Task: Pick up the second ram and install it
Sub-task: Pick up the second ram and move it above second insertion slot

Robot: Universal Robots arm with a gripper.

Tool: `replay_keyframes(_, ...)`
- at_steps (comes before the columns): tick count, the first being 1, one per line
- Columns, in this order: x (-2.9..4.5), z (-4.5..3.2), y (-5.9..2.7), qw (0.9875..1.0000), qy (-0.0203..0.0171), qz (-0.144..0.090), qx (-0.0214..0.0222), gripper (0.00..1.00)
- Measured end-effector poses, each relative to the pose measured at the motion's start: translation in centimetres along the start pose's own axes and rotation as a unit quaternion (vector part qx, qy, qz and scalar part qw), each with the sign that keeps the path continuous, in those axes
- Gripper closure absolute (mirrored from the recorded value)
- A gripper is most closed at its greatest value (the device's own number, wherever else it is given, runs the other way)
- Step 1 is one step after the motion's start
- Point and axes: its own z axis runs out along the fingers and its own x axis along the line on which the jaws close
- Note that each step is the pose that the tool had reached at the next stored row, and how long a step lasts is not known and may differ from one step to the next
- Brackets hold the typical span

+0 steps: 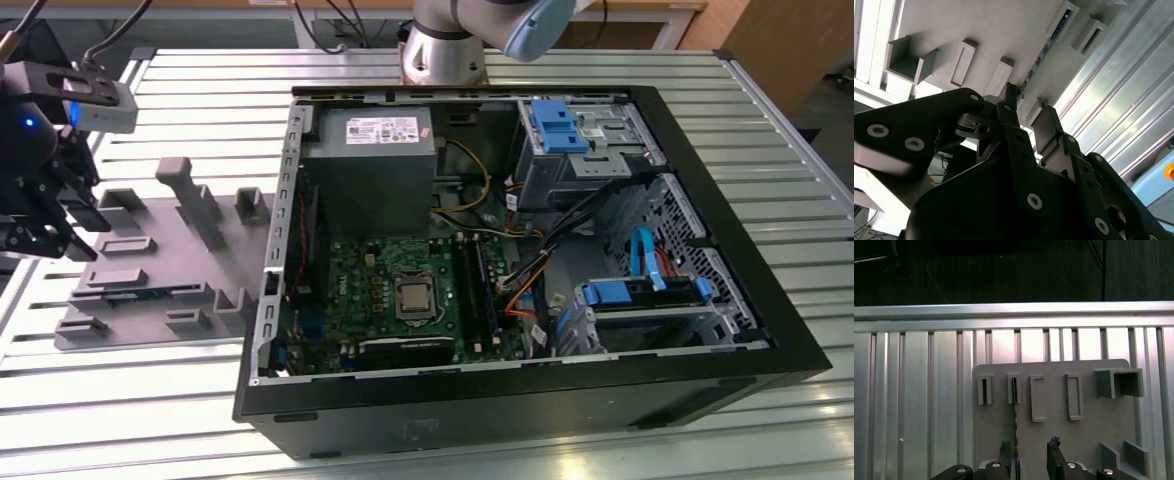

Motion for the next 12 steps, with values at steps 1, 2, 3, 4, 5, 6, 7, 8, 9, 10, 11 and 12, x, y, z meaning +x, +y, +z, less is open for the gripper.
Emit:
replay_keyframes(1,0.0,0.03,0.0,1.0,0.0,0.0,0.0,0.58)
replay_keyframes(2,0.0,0.03,0.0,1.0,0.0,0.0,0.0,0.58)
replay_keyframes(3,0.0,0.03,0.0,1.0,0.0,0.0,0.0,0.58)
replay_keyframes(4,0.0,0.03,0.0,1.0,0.0,0.0,0.0,0.58)
replay_keyframes(5,0.0,0.04,0.0,1.0,0.0,0.0,0.0,0.58)
replay_keyframes(6,0.0,0.03,0.0,1.0,0.0,0.0,0.0,0.58)
replay_keyframes(7,0.0,0.04,0.0,1.0,0.0,0.0,0.0,0.58)
replay_keyframes(8,0.0,0.04,0.0,1.0,0.0,0.0,0.0,0.58)
replay_keyframes(9,0.0,0.08,0.0,1.0,-0.0001,0.0,0.0001,0.58)
replay_keyframes(10,0.01,0.14,-0.01,1.0,-0.0001,0.0,0.0002,0.58)
replay_keyframes(11,0.01,0.2,-0.01,1.0,-0.0001,0.0,0.0001,0.58)
replay_keyframes(12,0.03,0.27,-0.01,1.0,0.0,0.0,0.0,0.58)
